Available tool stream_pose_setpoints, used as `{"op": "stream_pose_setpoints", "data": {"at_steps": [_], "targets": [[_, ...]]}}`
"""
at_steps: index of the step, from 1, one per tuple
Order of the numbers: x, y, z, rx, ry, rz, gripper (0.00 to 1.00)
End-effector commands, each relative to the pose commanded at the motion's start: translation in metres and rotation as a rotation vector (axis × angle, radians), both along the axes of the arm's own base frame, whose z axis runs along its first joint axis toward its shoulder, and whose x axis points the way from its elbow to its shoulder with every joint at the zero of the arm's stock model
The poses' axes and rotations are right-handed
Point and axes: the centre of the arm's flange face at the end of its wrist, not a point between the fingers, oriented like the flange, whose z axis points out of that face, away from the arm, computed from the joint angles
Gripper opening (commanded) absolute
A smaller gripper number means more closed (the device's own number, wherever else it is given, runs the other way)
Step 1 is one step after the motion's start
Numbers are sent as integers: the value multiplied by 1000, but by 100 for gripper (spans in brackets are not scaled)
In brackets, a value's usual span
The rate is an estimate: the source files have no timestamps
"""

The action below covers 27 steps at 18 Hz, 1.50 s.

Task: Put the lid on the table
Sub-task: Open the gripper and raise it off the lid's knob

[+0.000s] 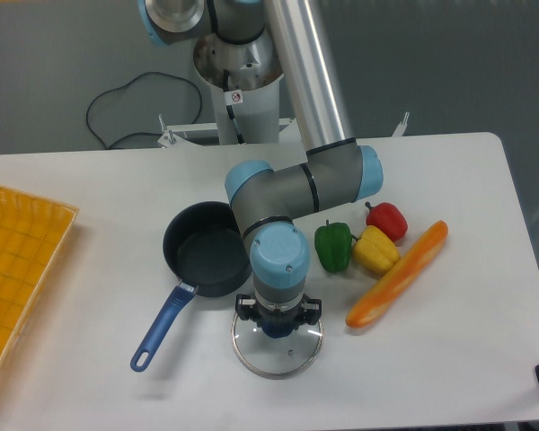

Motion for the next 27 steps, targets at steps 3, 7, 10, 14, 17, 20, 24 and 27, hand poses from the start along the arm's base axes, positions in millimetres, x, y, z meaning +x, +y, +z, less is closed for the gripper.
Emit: {"op": "stream_pose_setpoints", "data": {"at_steps": [3,7,10,14,17,20,24,27], "targets": [[0,0,0,-1,1,-5,80],[-1,0,3,2,7,-9,89],[0,0,8,5,14,-8,98],[0,-2,19,9,32,-7,100],[-2,-5,33,8,69,-18,100],[-5,-11,55,25,96,-91,100],[-24,-33,76,16,127,-191,100],[-48,-55,83,11,135,-270,100]]}}
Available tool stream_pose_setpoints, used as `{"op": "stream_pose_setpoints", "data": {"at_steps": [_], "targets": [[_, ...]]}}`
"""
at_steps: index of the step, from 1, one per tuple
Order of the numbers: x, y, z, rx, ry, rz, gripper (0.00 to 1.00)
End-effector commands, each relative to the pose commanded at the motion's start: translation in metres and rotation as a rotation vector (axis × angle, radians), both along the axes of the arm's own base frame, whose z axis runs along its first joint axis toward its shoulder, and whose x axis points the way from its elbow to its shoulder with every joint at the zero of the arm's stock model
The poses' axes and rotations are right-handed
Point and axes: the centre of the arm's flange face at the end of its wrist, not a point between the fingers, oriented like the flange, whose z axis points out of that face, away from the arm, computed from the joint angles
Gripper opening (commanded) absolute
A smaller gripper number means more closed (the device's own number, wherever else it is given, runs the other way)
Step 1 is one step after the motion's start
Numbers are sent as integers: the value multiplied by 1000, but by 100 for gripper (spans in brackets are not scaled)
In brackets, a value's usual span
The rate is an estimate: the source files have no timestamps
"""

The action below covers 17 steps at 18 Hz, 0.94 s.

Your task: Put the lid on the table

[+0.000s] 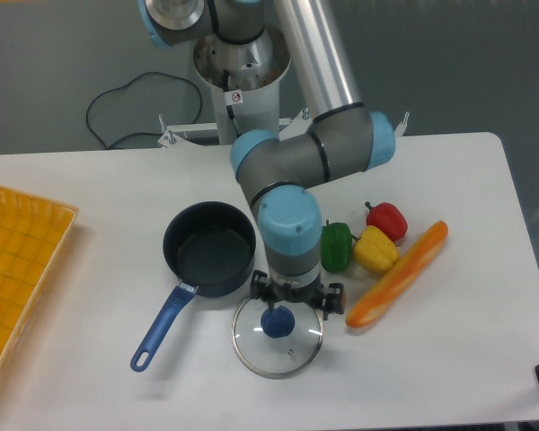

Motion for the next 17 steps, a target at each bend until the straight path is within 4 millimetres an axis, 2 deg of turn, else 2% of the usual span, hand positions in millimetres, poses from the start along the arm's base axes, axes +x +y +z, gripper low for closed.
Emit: {"op": "stream_pose_setpoints", "data": {"at_steps": [2,5,12,17], "targets": [[-6,-8,2,-19,7,-130,100],[-27,-33,5,-38,14,-217,100],[-70,-101,18,-87,-15,-397,100],[-78,-115,16,-101,-30,-415,100]]}}
